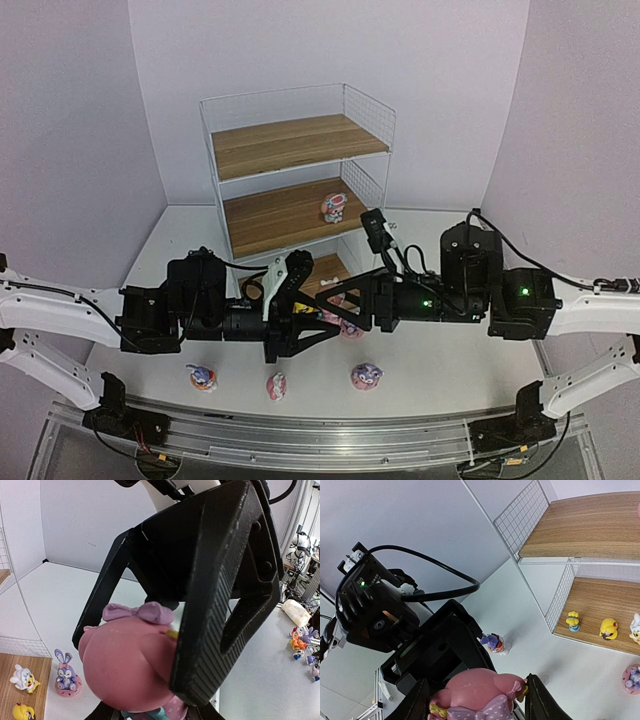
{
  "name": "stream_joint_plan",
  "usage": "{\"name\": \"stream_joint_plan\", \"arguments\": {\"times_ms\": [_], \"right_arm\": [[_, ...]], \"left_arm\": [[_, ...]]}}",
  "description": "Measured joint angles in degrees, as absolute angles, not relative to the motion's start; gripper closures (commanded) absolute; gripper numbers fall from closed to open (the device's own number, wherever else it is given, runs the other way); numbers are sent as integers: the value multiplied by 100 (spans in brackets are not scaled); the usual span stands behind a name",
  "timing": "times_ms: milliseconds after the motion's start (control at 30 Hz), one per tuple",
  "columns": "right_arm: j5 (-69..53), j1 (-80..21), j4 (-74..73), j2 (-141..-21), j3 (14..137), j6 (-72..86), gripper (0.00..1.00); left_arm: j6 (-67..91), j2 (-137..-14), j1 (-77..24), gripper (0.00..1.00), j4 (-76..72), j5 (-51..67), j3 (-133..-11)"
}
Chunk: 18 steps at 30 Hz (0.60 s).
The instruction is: Place and organize the plastic toys onto the shelf
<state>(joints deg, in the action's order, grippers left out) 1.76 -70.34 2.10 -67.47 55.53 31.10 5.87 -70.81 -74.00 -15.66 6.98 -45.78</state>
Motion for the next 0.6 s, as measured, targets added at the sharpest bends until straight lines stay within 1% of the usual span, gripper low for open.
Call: {"name": "stream_joint_plan", "arguments": {"times_ms": [33,133,167,200,267,367,467,533,600], "right_arm": [[193,-7041,206,-6727,5546,3116,100],[229,-7054,207,-6666,5534,3137,100],[249,-7060,206,-6646,5533,3127,100],[275,-7069,198,-6623,5531,3100,100],[396,-7066,164,-6481,5508,3030,100],[553,-7065,192,-6282,5505,2938,100],[648,-7065,239,-6228,5505,2870,100],[688,-7065,243,-6240,5505,2839,100],[705,-7065,266,-6266,5505,2781,100]], "left_arm": [[587,-7081,-7401,83,-1576,717,-4578],[593,-7081,-7407,54,-1650,748,-4578],[611,-7081,-7409,46,-1673,752,-4578],[652,-7081,-7410,40,-1685,751,-4578],[762,-7068,-7382,31,-1615,738,-4572],[893,-7044,-7341,22,-1559,720,-4561],[997,-6942,-7341,3,-1548,682,-4490],[1033,-6843,-7341,0,-1543,652,-4426],[1103,-6721,-7341,0,-1497,608,-4371]]}}
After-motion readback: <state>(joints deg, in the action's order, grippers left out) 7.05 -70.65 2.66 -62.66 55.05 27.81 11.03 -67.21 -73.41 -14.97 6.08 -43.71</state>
